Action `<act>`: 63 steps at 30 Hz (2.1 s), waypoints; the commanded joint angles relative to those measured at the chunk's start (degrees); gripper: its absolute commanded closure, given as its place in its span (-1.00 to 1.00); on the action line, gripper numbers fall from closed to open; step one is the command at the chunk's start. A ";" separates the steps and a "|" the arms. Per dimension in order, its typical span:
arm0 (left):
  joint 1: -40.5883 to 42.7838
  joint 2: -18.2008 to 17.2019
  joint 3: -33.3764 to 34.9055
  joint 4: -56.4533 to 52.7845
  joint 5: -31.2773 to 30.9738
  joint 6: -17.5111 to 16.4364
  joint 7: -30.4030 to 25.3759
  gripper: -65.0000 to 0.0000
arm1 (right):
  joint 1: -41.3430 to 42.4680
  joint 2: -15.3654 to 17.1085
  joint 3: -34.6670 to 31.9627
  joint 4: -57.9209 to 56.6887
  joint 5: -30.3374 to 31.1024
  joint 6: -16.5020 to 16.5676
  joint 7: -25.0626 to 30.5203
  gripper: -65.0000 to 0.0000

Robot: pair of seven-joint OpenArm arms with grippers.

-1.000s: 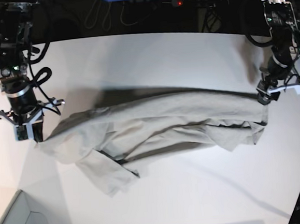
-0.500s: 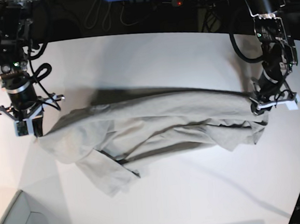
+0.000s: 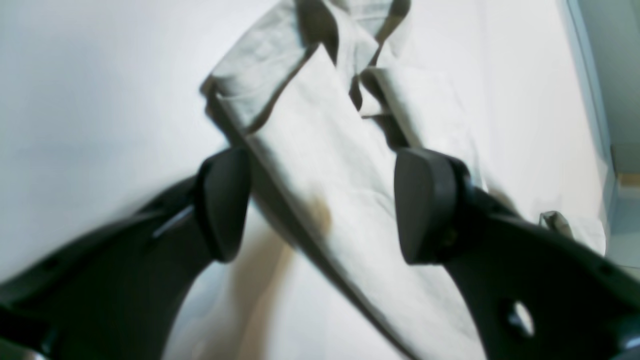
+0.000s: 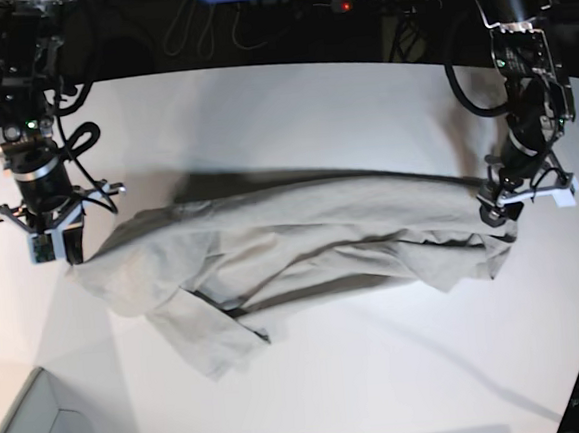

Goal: Layout the t-shirt on the table in an organized manner, then fold the t-shirt properly
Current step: 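Hold the shirt with both grippers and stretch it between them, then pull the shirt taut with both grippers, left gripper moving toward the shirt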

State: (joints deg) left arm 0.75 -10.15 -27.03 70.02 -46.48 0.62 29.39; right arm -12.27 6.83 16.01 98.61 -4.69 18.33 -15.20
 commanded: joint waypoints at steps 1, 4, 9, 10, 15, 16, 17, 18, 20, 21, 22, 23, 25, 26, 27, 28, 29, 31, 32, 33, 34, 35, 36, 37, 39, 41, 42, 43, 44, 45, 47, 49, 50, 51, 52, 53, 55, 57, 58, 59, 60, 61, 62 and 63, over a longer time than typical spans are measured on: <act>-1.06 -0.53 -0.01 -0.26 -0.51 -0.40 -0.60 -0.34 | 0.54 0.60 0.30 0.86 0.34 -0.35 1.71 1.00; -2.91 -0.53 0.17 -3.34 -0.25 -0.40 -0.51 -0.34 | 0.54 0.60 0.30 0.78 0.34 -0.35 1.71 1.00; -3.17 -0.53 0.17 -4.66 -0.69 -0.75 -0.51 -0.17 | 0.54 0.69 0.39 0.78 0.34 -0.35 1.71 1.00; -3.17 -0.53 0.08 -4.66 -0.69 -0.75 -0.51 -0.02 | 0.54 0.69 0.39 0.78 0.34 -0.35 1.71 1.00; -3.17 -0.53 -0.18 -4.66 -0.77 -0.75 -0.51 0.70 | 0.54 0.69 0.39 0.78 0.34 -0.35 1.71 1.00; -3.17 -0.53 -0.18 -4.66 -0.77 -0.75 -0.51 0.82 | 0.54 0.69 0.39 0.78 0.34 -0.35 1.71 1.00; -3.17 -0.53 -0.18 -4.66 -0.77 -0.75 -0.51 0.91 | 0.54 0.69 0.39 0.78 0.34 -0.35 1.71 1.00; -3.17 -0.53 -0.18 -4.66 -0.77 -0.75 -0.51 1.00 | 0.54 0.69 0.39 0.78 0.34 -0.35 1.71 1.00; -3.17 -0.53 -0.18 -4.66 -0.77 -0.75 -0.33 1.00 | 0.54 0.69 0.39 0.78 0.34 -0.35 1.71 1.00; -3.08 -0.53 -0.18 -4.30 -0.86 -0.75 -0.33 0.99 | 0.54 0.69 0.39 0.78 0.34 -0.35 1.71 1.00; -2.82 -0.53 -0.18 -3.43 -1.39 -0.58 -0.33 0.99 | 0.54 0.69 0.39 0.78 0.34 -0.35 1.71 1.00; -2.64 -0.53 -0.18 -2.28 -2.18 -0.49 -0.33 1.00 | 0.54 0.69 0.39 0.78 0.34 -0.35 1.71 1.00; -1.85 -0.53 -0.18 0.09 -4.11 -0.40 -0.16 1.00 | 0.54 0.69 0.39 0.78 0.34 -0.35 1.71 1.00; -1.50 -0.53 -0.18 1.59 -4.91 -0.32 -0.51 1.00 | 0.62 0.69 0.39 0.78 0.34 -0.35 1.71 1.00; -1.41 -0.53 -0.18 2.82 -5.43 -0.32 -0.51 1.00 | 0.71 0.69 0.39 0.78 0.34 -0.35 1.71 1.00; -1.41 -0.53 -0.18 3.87 -5.70 -0.32 -0.51 1.00 | 0.80 0.77 0.39 0.78 0.34 -0.35 1.71 1.00; -1.50 -0.53 -0.18 4.66 -5.70 -0.32 -0.51 1.00 | 0.89 0.77 0.39 0.78 0.34 -0.35 1.71 1.00; -2.03 -0.53 -0.18 5.10 -5.61 -0.32 -0.60 1.00 | 1.15 0.77 0.39 0.78 0.34 -0.35 1.71 1.00; -2.73 -0.53 -0.01 5.10 -5.61 -0.32 -0.60 1.00 | 1.24 0.77 0.39 0.78 0.34 -0.35 1.71 1.00; -3.96 -0.53 0.17 5.10 -5.52 -0.32 -0.60 1.00 | 1.24 0.77 0.39 0.78 0.34 -0.35 1.71 1.00; -5.19 -0.53 0.26 4.66 -5.43 -0.32 -0.60 1.00 | 1.33 0.77 0.39 0.78 0.34 -0.35 1.71 1.00; -5.98 -0.53 0.26 3.52 -5.43 -0.32 -0.60 1.00 | 1.42 0.77 0.39 0.78 0.34 -0.35 1.71 1.00; -7.13 -0.53 0.26 2.03 -5.43 -0.32 -0.60 1.00 | 2.03 0.77 0.30 0.78 0.34 -0.35 1.71 1.00; -8.80 -0.53 0.26 0.27 -5.43 -0.32 -0.60 1.00 | 2.73 0.77 0.30 0.69 0.34 -0.35 1.71 1.00; -11.35 -0.53 0.26 -3.25 -5.43 -0.32 -0.60 1.00 | 3.35 0.77 0.30 -0.19 0.34 -0.35 1.71 1.00; -13.81 -0.53 0.26 -7.03 -4.82 -0.32 -0.68 1.00 | 5.11 1.13 0.30 -1.33 0.34 -0.35 1.71 1.00; -15.04 -0.53 0.17 -8.70 -3.85 -0.32 -0.68 1.00 | 5.81 1.57 0.30 -2.12 0.34 -0.35 1.71 1.00; -16.18 -0.53 -0.01 -10.28 -2.71 -0.32 -0.68 1.00 | 6.51 2.00 0.21 -3.18 0.34 -0.35 1.71 1.00; -17.50 -0.53 0.08 -11.69 -1.48 -0.32 -0.86 1.00 | 7.31 2.27 0.21 -4.15 0.34 -0.35 1.71 1.00; -18.47 -0.53 0.17 -13.01 -0.42 -0.32 -1.47 1.00 | 8.27 2.44 0.03 -5.03 0.34 -0.35 1.71 1.00; -20.23 -0.53 0.17 -15.82 1.25 -0.32 -3.50 1.00 | 10.12 2.44 0.12 -6.70 0.34 -0.35 1.71 1.00; -21.37 -0.44 0.17 -18.02 1.25 -0.32 -4.99 0.99 | 11.61 2.53 0.21 -7.84 0.34 -0.35 1.71 1.00; -21.98 -0.44 0.17 -18.99 1.51 -0.32 -5.43 0.96 | 12.14 2.62 0.21 -8.19 0.25 -0.35 1.71 1.00; -22.60 -0.44 0.17 -20.13 1.78 -0.32 -5.69 0.90 | 12.58 3.06 0.12 -8.45 0.25 -0.35 1.71 1.00; -23.22 -0.44 0.17 -21.27 1.86 -0.23 -5.96 0.82 | 12.84 3.50 -0.05 -8.63 0.25 -0.35 1.71 1.00; -23.83 -0.44 0.17 -22.41 1.86 -0.23 -6.05 0.70 | 12.93 3.59 -0.05 -8.98 0.25 -0.35 1.71 1.00; -25.85 -0.44 0.17 -25.05 1.86 -0.23 -6.05 0.39 | 13.81 3.68 -0.14 -9.24 0.34 -0.35 1.71 1.00; -27.87 -0.44 -0.01 -27.86 1.86 -0.23 -6.13 0.08 | 14.34 3.50 -0.23 -9.77 0.34 -0.35 1.71 1.00; -28.67 -0.44 -0.09 -29.01 1.86 -0.23 -6.66 -0.03 | 14.43 3.50 -0.23 -10.04 0.34 -0.35 1.71 1.00; -29.46 -0.44 0.17 -29.62 1.78 -0.32 -7.98 -0.11 | 14.43 3.50 -0.23 -10.04 0.34 -0.35 1.71 1.00; -29.81 -0.44 0.17 -29.80 1.86 -0.32 -9.21 -0.15 | 14.43 3.50 -0.23 -10.12 0.34 -0.35 1.71 1.00; -29.98 -0.44 0.26 -29.80 1.60 -0.32 -10.00 -0.17 | 14.43 3.41 -0.23 -10.12 0.34 -0.35 1.71 1.00; -29.98 -0.44 0.26 -29.71 1.42 -0.32 -10.35 -0.17 | 14.43 3.41 -0.58 -10.12 0.34 -0.35 1.71 1.00; -29.98 -0.44 0.26 -29.27 1.42 -0.32 -10.09 -0.15 | 14.43 3.41 -0.93 -10.12 0.34 -0.35 1.71 1.00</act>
State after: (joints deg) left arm -28.08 -10.09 -26.85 39.90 -44.77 1.08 19.62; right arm 1.17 9.76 15.07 87.59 -4.69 18.33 -15.07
